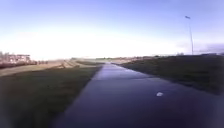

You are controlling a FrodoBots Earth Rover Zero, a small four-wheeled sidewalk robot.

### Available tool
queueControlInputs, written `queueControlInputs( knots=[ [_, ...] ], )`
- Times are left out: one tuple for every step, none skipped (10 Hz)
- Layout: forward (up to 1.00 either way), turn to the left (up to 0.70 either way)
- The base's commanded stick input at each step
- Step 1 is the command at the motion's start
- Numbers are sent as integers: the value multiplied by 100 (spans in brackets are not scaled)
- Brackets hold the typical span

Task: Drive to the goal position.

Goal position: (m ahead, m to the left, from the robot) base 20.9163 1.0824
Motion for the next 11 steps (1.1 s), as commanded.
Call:
queueControlInputs(
  knots=[
    [100, 0],
    [100, 0],
    [100, 0],
    [100, 0],
    [100, 0],
    [100, 0],
    [100, 0],
    [100, 0],
    [100, 0],
    [100, 0],
    [100, 0]
  ],
)
